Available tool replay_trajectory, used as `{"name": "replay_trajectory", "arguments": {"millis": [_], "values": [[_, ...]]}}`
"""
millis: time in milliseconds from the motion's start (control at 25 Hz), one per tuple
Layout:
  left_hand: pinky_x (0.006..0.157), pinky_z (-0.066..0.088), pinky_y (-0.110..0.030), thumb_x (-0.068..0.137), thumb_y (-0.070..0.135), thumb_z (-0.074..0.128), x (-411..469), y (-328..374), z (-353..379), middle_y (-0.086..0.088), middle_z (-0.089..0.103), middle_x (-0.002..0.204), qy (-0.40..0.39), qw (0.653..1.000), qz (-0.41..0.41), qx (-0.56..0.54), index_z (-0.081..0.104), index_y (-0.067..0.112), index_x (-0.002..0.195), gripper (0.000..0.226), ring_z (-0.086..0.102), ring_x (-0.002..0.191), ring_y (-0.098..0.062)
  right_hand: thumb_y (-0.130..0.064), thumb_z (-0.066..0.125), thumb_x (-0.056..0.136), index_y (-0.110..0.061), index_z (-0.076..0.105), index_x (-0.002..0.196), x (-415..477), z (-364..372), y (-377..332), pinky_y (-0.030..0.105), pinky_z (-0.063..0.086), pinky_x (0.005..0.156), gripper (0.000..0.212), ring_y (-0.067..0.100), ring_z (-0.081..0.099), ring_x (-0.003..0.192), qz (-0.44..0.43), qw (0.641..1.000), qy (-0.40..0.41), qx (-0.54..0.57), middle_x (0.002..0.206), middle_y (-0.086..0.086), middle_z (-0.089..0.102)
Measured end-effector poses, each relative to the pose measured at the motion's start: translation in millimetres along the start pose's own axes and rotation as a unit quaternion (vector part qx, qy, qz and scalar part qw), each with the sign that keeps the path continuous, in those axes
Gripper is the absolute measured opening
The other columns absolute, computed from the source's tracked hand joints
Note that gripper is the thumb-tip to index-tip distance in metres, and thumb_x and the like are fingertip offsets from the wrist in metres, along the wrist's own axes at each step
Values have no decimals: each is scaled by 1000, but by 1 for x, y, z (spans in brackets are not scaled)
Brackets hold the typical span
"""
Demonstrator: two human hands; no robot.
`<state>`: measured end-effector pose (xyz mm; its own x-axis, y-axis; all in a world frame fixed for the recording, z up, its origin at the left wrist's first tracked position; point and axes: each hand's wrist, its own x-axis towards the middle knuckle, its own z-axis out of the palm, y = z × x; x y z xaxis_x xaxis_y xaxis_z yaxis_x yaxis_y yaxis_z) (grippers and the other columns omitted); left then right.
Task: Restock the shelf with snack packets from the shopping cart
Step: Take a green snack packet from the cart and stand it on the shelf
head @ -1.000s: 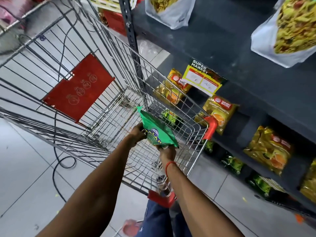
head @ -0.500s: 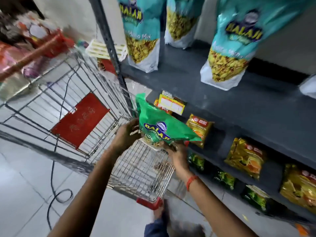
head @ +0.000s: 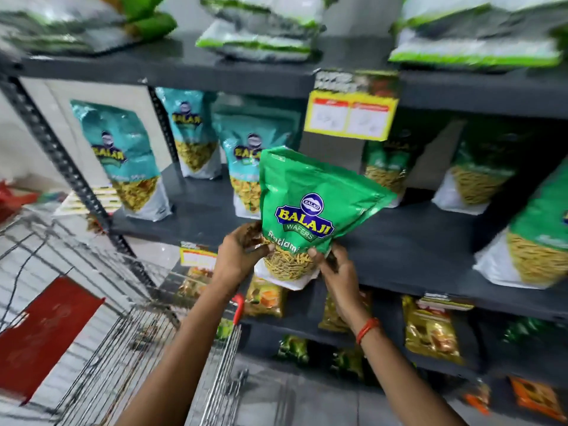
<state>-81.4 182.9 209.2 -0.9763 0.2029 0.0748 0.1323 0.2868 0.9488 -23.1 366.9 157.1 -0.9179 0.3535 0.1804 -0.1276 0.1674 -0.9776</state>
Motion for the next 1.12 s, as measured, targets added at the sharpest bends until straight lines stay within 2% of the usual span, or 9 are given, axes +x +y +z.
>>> {"name": "replay_trajectory", "arguments": {"millis": [120, 280, 480, 560, 680, 800, 920, 1000, 1120], "values": [[92, 50, -37, 55, 27, 78, 20, 21, 36, -12, 71, 103, -31, 999, 23, -23, 65, 20, 102, 49, 65, 92, -20, -37, 66, 81, -34, 62, 94, 15, -46, -13, 21, 49, 85, 14, 5, 60, 97, -31, 999, 28, -13, 107, 10, 63], [99, 47, -50, 64, -1, 77, 53, 45, 101, -28, 66, 110, -43, 998, 10, -51, 62, -4, 103, 42, 59, 96, -22, -30, 67, 82, -29, 64, 94, 50, -103, -13, 25, 47, 82, 13, 19, 61, 98, -27, 997, 61, -38, 107, 11, 66], [93, 51, -42, 58, 13, 80, 89, 53, 174, -18, 71, 106, -20, 998, -24, -56, 65, 4, 105, 50, 66, 95, -24, -16, 64, 85, -13, 65, 104, 90, -157, -8, 4, 49, 67, 19, -6, 63, 79, 14, 999, 51, 13, 104, 9, 67], [91, 49, -34, 64, 9, 79, 99, 57, 192, -12, 72, 103, -20, 998, -32, -54, 65, 6, 106, 44, 66, 94, -21, -13, 63, 85, -12, 63, 107, 106, -172, -5, 7, 51, 67, 23, -1, 63, 83, 23, 998, 44, 39, 103, 6, 66], [94, 50, -38, 66, 8, 78, 116, 53, 210, -15, 71, 107, -20, 998, -31, -46, 64, 7, 109, 46, 66, 100, -24, -14, 63, 85, -16, 62, 105, 127, -184, 8, 10, 54, 72, 20, 15, 63, 94, 32, 998, 34, 46, 107, 9, 67], [95, 51, -44, 59, 20, 82, 125, 31, 211, -20, 70, 111, -68, 997, -15, -23, 62, 4, 109, 56, 65, 98, -24, -18, 63, 85, -22, 61, 106, 133, -190, 24, 9, 53, 72, 22, 9, 63, 95, 58, 996, 22, 71, 115, 9, 66], [100, 47, -48, 50, 28, 87, 132, 7, 210, -19, 62, 123, -96, 994, -31, -28, 53, 3, 119, 81, 61, 109, -28, -22, 68, 82, -20, 52, 124, 136, -197, 35, 7, 51, 76, 46, 5, 59, 107, 50, 996, 27, 68, 122, 0, 62], [107, 38, -36, 60, 11, 84, 134, 4, 211, -6, 49, 134, -152, 988, -37, -18, 39, 4, 133, 86, 47, 123, -21, -26, 75, 74, -21, 39, 136, 140, -203, 44, 15, 50, 88, 72, 6, 54, 114, 69, 996, 9, 51, 129, -5, 55], [98, 42, -27, 54, 4, 84, 143, 5, 214, 4, 46, 131, -257, 965, -47, -30, 29, 9, 137, 99, 44, 122, -15, -19, 83, 66, -23, 27, 141, 144, -206, 55, 28, 42, 101, 94, 12, 48, 121, 109, 992, -53, -28, 135, -3, 50]]}}
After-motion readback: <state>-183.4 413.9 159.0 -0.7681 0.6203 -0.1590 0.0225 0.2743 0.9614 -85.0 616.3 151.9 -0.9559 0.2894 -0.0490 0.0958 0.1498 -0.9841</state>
